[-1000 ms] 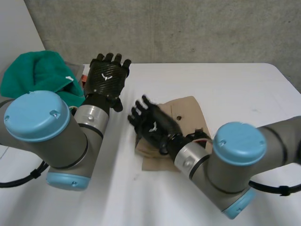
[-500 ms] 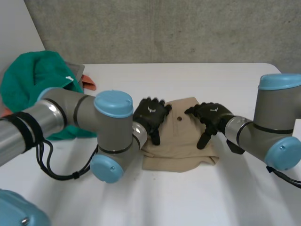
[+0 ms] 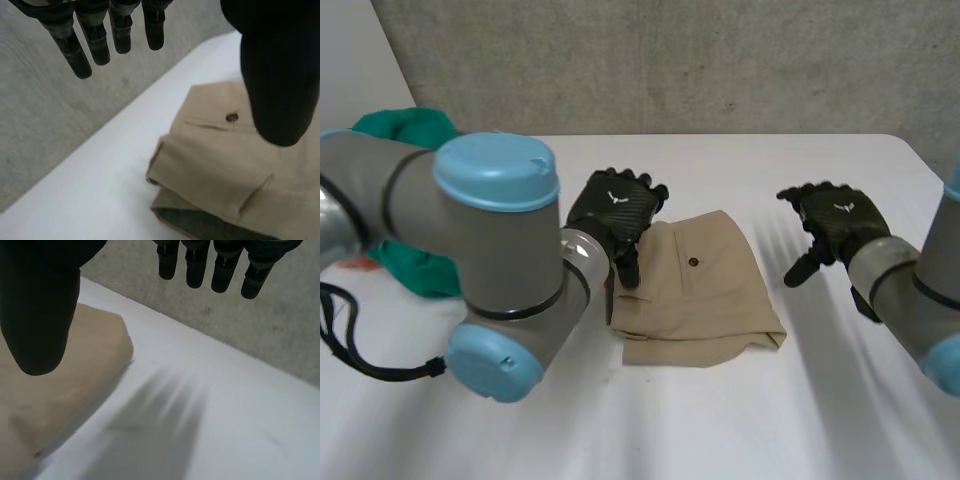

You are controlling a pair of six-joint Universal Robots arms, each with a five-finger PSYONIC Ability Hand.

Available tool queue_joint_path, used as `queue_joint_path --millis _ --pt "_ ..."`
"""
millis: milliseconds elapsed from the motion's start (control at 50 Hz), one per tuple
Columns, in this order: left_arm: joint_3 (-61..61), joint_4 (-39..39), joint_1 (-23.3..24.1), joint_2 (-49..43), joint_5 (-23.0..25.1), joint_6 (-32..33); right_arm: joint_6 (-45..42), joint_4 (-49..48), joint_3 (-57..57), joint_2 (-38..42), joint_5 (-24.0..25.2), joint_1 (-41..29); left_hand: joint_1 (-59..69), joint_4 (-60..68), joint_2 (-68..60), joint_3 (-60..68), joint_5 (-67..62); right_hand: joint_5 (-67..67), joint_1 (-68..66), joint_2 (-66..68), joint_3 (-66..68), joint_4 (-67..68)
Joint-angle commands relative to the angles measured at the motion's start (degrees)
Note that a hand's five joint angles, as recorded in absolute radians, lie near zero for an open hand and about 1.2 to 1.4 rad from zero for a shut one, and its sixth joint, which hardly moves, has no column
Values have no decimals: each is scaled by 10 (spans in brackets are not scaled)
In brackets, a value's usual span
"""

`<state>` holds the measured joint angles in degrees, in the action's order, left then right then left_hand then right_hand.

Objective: Fold the laundry.

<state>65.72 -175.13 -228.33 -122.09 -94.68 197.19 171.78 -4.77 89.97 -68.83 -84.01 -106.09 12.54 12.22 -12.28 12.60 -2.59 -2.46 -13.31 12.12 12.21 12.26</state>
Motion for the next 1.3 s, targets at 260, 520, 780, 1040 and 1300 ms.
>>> queue_joint_path --millis 260,520,780,1040,1300 --pt "95 -52 -4 65 41 -34 116 -66 95 70 91 -5 -12 -8 9 -12 12 25 33 -21 -22 -23" --pt "95 -54 -4 66 42 -42 120 -107 59 118 90 -33 -10 -7 7 -10 10 -284 -275 287 286 285" --pt "93 -56 -9 67 42 -52 165 -112 -29 156 87 -36 -6 -3 4 -7 7 -675 -667 679 678 677" --pt "74 -56 -4 65 46 -52 212 -87 -299 303 -14 40 -5 -2 2 -5 5 -675 -667 679 678 677" --pt "55 -60 19 68 97 -73 122 84 -702 517 -50 163 -5 -2 2 -5 5 -675 -667 679 678 677"
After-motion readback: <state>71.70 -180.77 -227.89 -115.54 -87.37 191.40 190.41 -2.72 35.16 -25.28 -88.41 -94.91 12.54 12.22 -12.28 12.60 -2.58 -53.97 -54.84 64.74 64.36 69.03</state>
